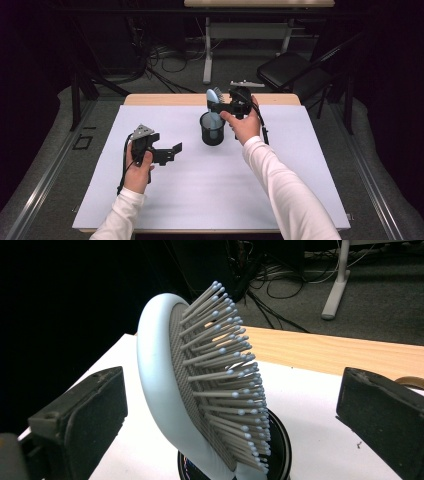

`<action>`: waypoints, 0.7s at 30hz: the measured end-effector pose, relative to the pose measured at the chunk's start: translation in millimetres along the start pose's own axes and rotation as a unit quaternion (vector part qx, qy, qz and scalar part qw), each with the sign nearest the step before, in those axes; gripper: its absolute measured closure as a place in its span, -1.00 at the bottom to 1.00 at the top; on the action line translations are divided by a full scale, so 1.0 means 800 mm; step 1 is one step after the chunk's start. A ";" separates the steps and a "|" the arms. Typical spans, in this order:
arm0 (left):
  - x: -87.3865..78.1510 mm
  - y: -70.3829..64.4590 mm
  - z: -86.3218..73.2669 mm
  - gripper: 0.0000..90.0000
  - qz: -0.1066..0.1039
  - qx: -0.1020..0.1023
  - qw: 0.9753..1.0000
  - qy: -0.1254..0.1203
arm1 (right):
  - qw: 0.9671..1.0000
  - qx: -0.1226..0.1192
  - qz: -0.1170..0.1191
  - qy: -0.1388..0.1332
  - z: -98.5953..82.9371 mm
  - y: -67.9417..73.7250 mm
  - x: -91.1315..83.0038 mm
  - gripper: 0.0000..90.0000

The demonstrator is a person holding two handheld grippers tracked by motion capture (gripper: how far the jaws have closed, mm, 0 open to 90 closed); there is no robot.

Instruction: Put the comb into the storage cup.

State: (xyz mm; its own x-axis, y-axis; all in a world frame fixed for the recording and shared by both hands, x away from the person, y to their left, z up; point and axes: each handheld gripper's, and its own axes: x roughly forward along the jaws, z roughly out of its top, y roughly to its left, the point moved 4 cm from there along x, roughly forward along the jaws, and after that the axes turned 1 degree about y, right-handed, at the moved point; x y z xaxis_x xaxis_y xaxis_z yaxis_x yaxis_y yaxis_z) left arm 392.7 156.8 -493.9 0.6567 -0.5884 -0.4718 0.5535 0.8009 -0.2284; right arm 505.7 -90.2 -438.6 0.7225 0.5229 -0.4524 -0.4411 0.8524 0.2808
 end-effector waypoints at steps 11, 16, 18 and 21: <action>-0.001 -0.001 0.001 -0.99 -0.001 0.001 1.000 -0.002 | 1.000 0.002 0.004 0.022 -0.001 0.004 -0.009 -1.00; -0.003 -0.001 0.001 -0.99 -0.001 0.002 1.000 -0.003 | 1.000 0.006 0.010 0.027 0.000 0.005 -0.015 -1.00; -0.003 -0.001 0.002 -0.99 -0.002 0.001 1.000 -0.004 | 0.999 0.008 0.011 0.031 0.000 0.005 -0.017 -1.00; -0.004 0.000 0.002 -0.99 -0.002 0.000 1.000 -0.005 | 0.999 0.003 0.009 0.041 -0.001 0.005 -0.022 -1.00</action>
State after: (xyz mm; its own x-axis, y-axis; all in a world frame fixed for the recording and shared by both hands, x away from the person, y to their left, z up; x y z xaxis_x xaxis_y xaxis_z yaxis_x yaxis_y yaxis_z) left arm 391.3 158.5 -490.9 0.6595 -0.5926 -0.4626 0.5566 0.7985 -0.2294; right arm 491.1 -95.6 -430.1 0.6684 0.5374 -0.5142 -0.4507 0.8426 0.2948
